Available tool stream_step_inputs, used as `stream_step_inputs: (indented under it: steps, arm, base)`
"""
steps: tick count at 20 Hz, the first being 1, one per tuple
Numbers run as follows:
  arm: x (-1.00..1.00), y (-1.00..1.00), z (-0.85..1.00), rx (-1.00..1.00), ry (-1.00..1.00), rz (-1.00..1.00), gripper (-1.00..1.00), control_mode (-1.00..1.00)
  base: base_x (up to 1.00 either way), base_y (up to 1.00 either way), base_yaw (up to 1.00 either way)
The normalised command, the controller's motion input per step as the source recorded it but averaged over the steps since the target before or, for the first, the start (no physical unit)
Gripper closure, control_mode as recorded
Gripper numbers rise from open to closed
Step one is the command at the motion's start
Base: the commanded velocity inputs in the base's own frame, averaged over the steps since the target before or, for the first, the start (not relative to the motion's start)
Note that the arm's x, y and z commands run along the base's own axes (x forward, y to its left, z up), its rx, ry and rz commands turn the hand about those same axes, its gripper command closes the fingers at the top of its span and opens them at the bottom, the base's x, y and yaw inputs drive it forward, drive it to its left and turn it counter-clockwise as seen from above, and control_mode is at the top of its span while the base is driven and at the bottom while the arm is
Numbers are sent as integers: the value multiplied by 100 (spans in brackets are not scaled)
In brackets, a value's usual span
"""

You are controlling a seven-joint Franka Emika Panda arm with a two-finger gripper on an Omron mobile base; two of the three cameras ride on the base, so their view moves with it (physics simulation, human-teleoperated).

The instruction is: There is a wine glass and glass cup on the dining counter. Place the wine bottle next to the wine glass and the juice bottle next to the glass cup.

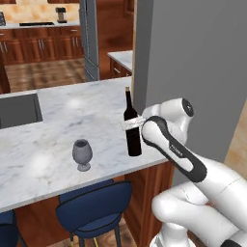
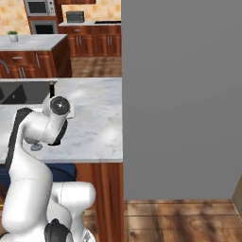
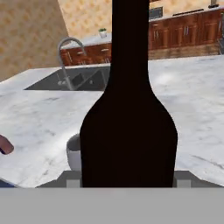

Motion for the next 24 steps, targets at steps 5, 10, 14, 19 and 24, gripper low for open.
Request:
stream_step_inputs:
  steps: [5,10,14,19,24]
  arm:
    - [3,4,-14,17,-22,57,100,-100]
    - [15,0,-9,33,-3,48,100,-100]
    - [11,2,-2,30,9,40,100,-100]
    - [15,4,-1,7,0,32,100,-100]
    - [8,2,0,0,0,24,100,-100]
  base:
    - [0,0,0]
    - [0,0,0]
    - [0,0,0]
    - [0,0,0]
    - [0,0,0]
